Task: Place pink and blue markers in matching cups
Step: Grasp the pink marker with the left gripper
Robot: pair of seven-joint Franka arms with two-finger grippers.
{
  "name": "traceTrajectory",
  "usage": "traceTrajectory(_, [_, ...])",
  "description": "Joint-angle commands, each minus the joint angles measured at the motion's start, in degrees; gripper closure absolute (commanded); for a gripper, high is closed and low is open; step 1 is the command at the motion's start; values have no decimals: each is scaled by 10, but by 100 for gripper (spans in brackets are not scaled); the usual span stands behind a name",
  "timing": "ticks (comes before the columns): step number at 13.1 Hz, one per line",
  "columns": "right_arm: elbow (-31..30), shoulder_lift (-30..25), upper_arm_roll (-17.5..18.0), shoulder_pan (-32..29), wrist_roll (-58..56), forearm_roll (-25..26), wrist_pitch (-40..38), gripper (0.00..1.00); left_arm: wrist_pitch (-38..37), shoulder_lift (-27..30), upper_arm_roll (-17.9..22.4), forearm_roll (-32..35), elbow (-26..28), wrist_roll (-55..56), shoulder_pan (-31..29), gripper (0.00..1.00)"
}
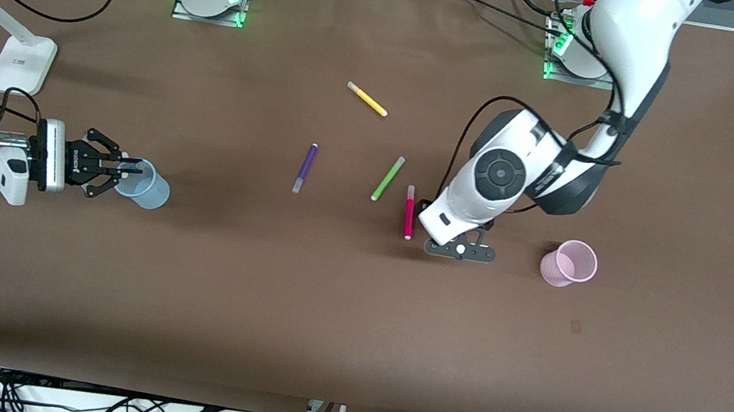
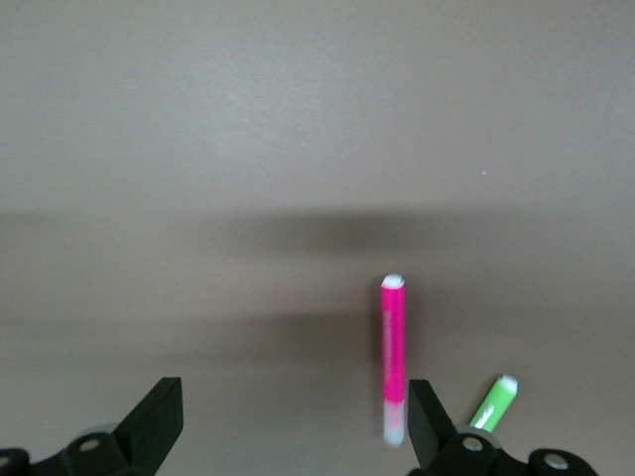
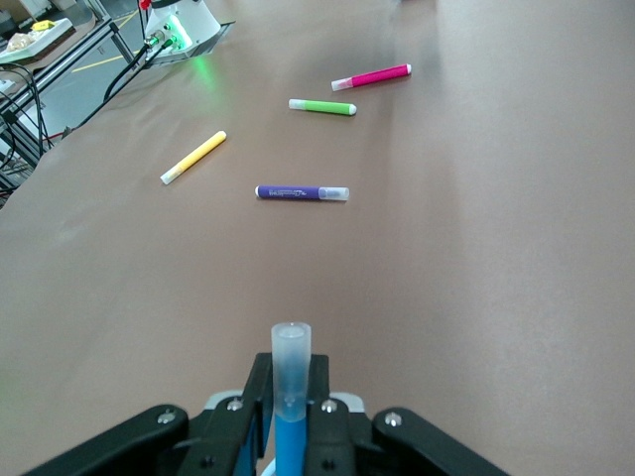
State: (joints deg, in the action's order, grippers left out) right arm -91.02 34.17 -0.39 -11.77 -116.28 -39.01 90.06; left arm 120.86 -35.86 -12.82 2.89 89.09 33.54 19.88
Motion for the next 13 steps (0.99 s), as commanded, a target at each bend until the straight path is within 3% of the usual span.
traceTrajectory(1, [0, 2, 8, -8, -4, -22, 0, 95, 33, -27, 3, 32, -8, 38, 21, 0])
traceTrajectory(2, [0, 2, 8, -8, 0, -23, 0, 43, 45, -37, 3, 47, -8, 56, 25, 0])
traceTrajectory(3, [3, 2, 8, -8, 3, -25, 0, 0, 62, -48, 3, 61, -8, 76, 33, 0])
traceTrajectory(6, [29, -2, 8, -7, 86, -27, -8, 0, 102, -80, 3, 67, -8, 113, 48, 0])
traceTrajectory(10, [42, -28, 12, 2, 290, -18, -8, 0, 103, -95, 7, 77, -8, 130, 65, 0])
traceTrajectory(13, [78, -40, 14, 18, 463, 37, -5, 0, 132, -114, 7, 77, -8, 137, 70, 4])
